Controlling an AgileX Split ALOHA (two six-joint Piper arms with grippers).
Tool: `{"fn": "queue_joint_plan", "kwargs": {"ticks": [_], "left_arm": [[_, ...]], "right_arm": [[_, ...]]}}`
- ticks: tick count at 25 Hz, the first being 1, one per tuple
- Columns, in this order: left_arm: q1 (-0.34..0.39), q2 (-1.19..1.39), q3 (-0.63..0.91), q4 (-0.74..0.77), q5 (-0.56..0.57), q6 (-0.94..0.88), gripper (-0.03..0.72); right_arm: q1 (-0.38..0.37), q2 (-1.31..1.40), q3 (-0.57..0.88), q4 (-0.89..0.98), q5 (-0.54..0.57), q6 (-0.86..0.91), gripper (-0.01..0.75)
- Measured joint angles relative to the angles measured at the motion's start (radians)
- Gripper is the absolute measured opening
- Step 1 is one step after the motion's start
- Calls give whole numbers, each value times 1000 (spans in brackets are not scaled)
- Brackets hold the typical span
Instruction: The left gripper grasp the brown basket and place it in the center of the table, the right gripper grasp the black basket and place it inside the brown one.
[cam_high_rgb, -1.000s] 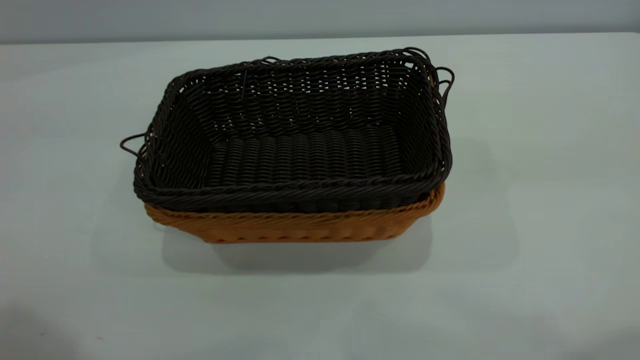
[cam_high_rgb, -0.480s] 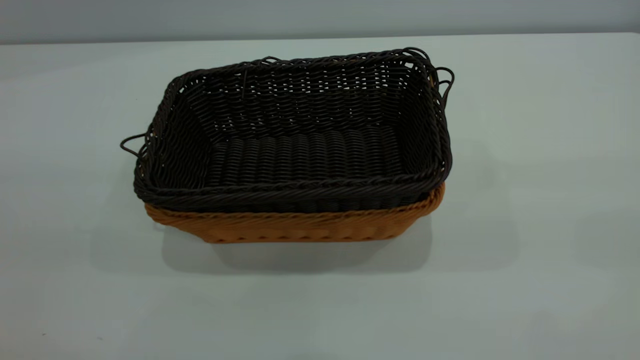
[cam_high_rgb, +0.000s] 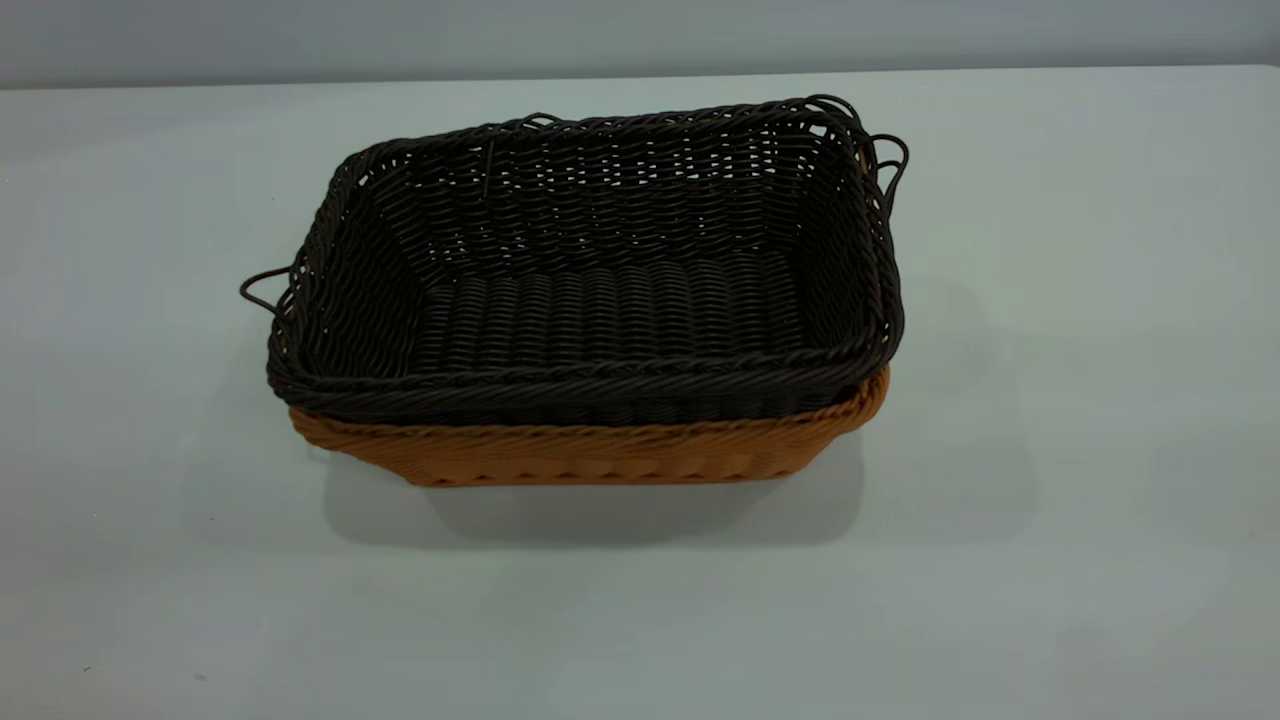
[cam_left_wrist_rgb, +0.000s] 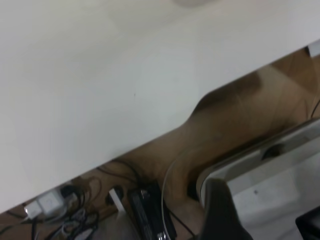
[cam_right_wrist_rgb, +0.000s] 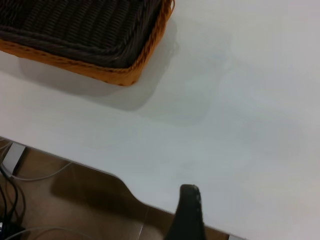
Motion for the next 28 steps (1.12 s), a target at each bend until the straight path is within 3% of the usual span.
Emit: {"fn": "queue_joint_plan", "kwargs": {"ticks": [8,10,14,17,24,28], "left_arm": [[0,-111,0,0,2,0,447],[12,-140,0,-1,2,0,447],[125,-176,0,-2,3,0,447],[242,-204,0,-2,4,0,447],[428,-342,0,-2,9,0,447],[450,-448,0,-1,11,0,447]], "right_arm": [[-4,-14,0,0,0,0,575],[-53,-36,0,1,0,0,575],[-218,-125,0,1,0,0,575],[-295,-223,0,1,5,0,575],[-322,-241,-1,0,17,0,575],[-322,-241,-1,0,17,0,575]]}}
